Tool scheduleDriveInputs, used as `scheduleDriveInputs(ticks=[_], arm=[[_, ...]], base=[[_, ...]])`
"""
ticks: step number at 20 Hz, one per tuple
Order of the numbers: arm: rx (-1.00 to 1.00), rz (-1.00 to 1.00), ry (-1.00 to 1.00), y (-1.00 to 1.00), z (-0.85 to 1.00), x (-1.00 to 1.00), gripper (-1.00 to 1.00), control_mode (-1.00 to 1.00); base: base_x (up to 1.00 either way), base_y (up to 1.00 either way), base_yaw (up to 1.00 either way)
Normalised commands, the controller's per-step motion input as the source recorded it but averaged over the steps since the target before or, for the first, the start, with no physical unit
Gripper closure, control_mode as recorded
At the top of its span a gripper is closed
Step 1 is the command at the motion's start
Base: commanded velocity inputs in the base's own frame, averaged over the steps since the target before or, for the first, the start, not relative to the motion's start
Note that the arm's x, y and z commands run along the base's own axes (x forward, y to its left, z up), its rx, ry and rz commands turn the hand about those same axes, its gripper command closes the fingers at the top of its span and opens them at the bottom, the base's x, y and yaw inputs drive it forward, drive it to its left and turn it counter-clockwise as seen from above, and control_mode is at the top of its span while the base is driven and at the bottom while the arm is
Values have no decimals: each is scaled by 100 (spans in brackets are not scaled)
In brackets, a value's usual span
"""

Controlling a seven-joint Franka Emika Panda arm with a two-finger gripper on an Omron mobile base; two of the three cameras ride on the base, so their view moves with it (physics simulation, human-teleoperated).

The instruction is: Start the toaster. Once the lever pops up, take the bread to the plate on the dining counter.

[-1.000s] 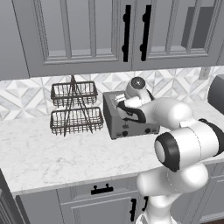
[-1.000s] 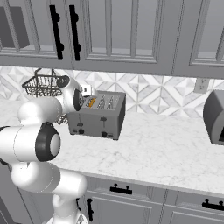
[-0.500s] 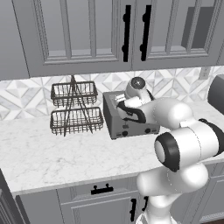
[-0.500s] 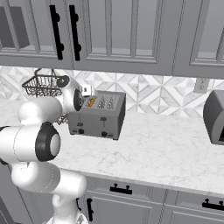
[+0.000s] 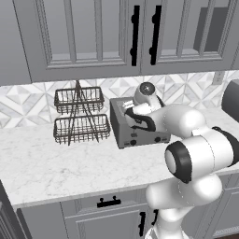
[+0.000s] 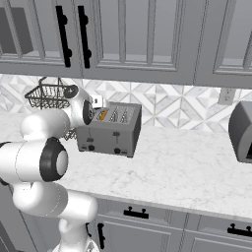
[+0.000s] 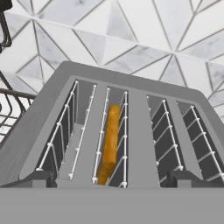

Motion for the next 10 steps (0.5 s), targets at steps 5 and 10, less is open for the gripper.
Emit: scheduleDriveInputs(ticks=[5, 10], arm=[[0, 0, 0, 0, 0, 0, -100, -100], [0, 0, 0, 0, 0, 0, -100, -100]], base=[[0, 0, 0], [0, 0, 0]])
